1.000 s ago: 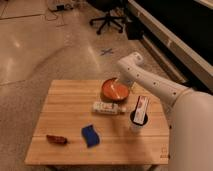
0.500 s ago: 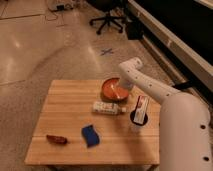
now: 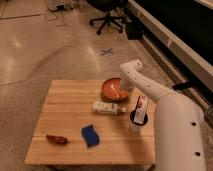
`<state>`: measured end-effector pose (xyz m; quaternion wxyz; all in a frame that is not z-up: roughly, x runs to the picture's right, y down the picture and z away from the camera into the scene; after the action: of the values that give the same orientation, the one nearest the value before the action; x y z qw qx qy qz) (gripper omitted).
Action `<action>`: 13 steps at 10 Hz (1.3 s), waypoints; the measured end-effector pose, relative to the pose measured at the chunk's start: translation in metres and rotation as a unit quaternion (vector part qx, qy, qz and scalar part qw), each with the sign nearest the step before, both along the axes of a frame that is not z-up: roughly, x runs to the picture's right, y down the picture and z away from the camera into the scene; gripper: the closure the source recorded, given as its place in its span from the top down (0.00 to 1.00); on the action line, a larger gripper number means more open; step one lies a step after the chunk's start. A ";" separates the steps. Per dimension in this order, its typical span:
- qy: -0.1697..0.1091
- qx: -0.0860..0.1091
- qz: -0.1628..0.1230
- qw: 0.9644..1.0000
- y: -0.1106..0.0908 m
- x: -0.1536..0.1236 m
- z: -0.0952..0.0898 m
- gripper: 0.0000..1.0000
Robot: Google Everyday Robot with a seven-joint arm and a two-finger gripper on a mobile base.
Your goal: Pick up the ceramic bowl
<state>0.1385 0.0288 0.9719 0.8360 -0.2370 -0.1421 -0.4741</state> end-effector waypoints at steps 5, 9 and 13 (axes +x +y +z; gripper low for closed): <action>-0.014 0.011 0.043 0.999 -0.019 -0.008 -0.015 0.00; -0.056 0.040 0.077 0.995 -0.055 -0.029 -0.051 0.00; -0.100 0.070 0.085 0.989 -0.085 -0.035 -0.098 0.00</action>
<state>0.1033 -0.0565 0.8735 0.8694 -0.1165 -0.2109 -0.4314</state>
